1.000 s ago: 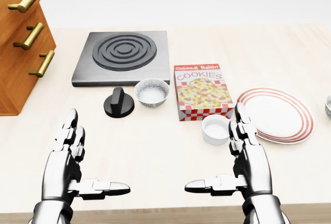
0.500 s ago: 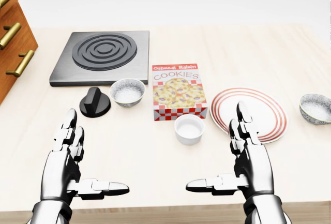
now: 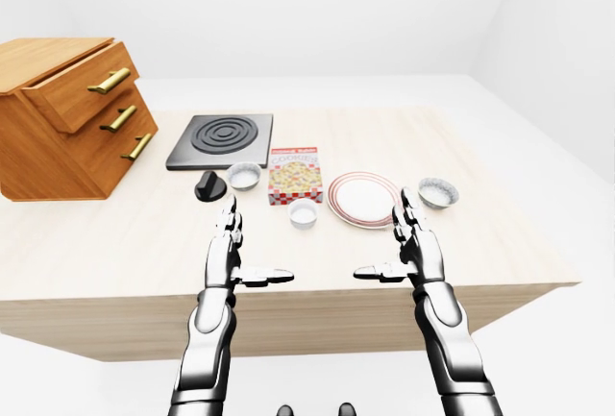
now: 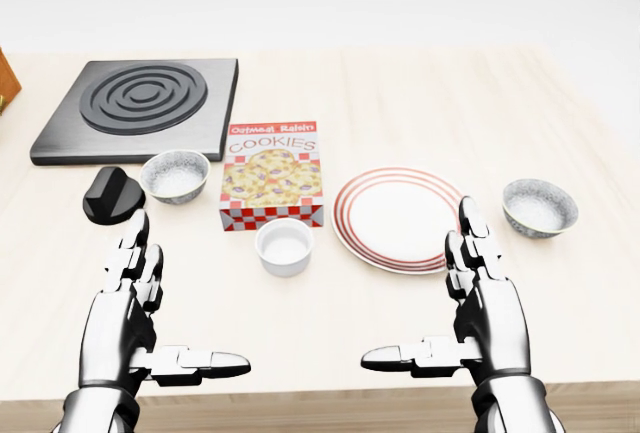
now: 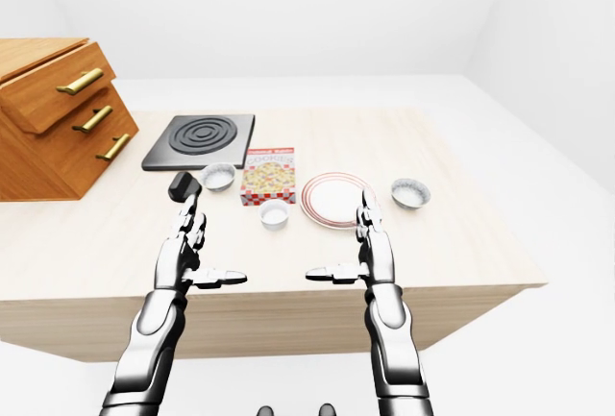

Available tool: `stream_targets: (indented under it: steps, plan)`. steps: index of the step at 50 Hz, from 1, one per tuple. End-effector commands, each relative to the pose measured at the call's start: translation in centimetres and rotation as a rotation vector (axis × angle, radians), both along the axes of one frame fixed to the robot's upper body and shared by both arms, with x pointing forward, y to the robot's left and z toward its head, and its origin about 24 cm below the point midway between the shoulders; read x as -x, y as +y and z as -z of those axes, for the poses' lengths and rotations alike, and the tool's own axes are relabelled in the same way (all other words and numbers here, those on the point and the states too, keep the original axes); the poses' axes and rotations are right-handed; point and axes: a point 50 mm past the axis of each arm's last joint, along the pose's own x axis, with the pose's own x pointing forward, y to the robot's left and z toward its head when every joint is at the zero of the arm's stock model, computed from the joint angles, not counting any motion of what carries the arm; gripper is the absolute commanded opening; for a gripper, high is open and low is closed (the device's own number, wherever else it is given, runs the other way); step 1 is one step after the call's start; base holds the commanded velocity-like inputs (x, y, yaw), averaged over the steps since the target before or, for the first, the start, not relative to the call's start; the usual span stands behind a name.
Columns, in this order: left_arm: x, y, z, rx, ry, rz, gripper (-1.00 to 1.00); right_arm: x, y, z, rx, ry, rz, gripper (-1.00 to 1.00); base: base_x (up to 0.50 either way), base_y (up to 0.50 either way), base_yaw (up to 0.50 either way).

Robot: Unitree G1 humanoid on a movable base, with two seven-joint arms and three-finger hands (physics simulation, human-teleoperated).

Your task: Pick the akita bowl next to the plate and place it on the plate.

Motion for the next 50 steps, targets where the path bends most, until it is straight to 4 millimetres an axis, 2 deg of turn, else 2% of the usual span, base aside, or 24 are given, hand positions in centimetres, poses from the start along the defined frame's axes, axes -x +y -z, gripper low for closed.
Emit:
stream_targets:
  steps: [1, 37, 39, 50]
  plan:
    - [0.02, -0.03, -0.07, -0.001, 0.0, 0.0, 1.0, 0.01, 0.01, 0.03, 0.002, 0.005, 0.0, 1.0, -0.03, -0.31, 0.0]
    - [0.05, 0.03, -0.05, 0.0, 0.001, -0.001, 1.0, -0.15, -0.09, 0.27, 0.012, 0.015, 0.014, 1.0, -0.03, -0.31, 0.0]
    - [0.02, 0.08, 0.21, 0.0, 0.001, -0.001, 1.0, -0.46, 0.03, 0.79, 0.067, 0.054, 0.015, 1.0, -0.01, -0.05, 0.0]
    - [0.06, 0.02, -0.04, 0.001, 0.001, -0.002, 1.0, -0.01, 0.58, 0.32, 0.056, 0.014, -0.033, 1.0, 0.02, 0.0, 0.0]
